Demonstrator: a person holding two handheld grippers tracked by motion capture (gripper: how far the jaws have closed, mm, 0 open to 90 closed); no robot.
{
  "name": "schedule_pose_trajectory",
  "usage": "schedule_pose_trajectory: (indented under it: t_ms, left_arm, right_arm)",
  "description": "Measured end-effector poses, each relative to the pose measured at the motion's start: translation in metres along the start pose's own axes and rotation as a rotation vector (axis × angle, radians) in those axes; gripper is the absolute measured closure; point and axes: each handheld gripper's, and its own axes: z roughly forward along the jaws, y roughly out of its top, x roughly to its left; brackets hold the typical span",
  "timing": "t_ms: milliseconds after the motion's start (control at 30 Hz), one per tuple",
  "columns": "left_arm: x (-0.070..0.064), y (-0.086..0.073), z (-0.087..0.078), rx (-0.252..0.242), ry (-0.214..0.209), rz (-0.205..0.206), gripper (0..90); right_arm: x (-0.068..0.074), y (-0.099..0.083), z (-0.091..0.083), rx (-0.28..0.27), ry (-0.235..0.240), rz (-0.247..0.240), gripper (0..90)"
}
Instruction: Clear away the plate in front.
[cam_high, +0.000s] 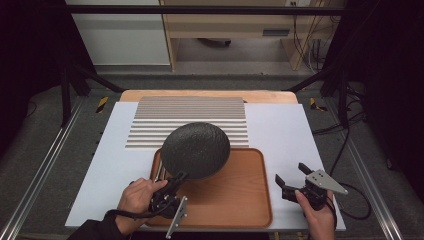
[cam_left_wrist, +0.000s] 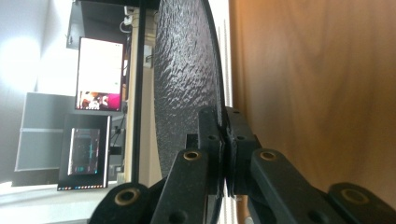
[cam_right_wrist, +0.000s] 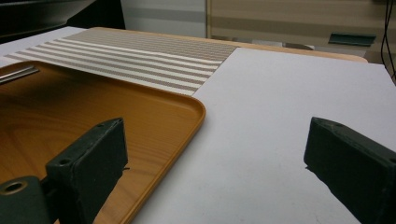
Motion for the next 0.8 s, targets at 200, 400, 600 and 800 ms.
schedule_pose_trajectory:
  t_ms: [200,400,600,800]
  left_arm:
    - [-0.009,0.011,-0.003,-0.021,-0.014,0.005,87.3]
    - [-0.019,0.020,-0.006,-0.036,-0.042,0.012,87.2]
    - [-0.029,0.024,-0.004,-0.041,-0.073,0.017,87.2]
    - [-0.033,0.025,-0.005,-0.039,-0.083,0.019,87.2]
  right_arm:
    - [0.000,0.000,0.000,0.000,-0.002,0.001,6.4]
    - [0.000,0.000,0.000,0.000,-0.002,-0.001,6.4]
    - [0.000,0.000,0.000,0.001,-0.002,-0.001,6.4]
    - [0.000,0.000,0.000,0.001,-0.001,0.001,6.4]
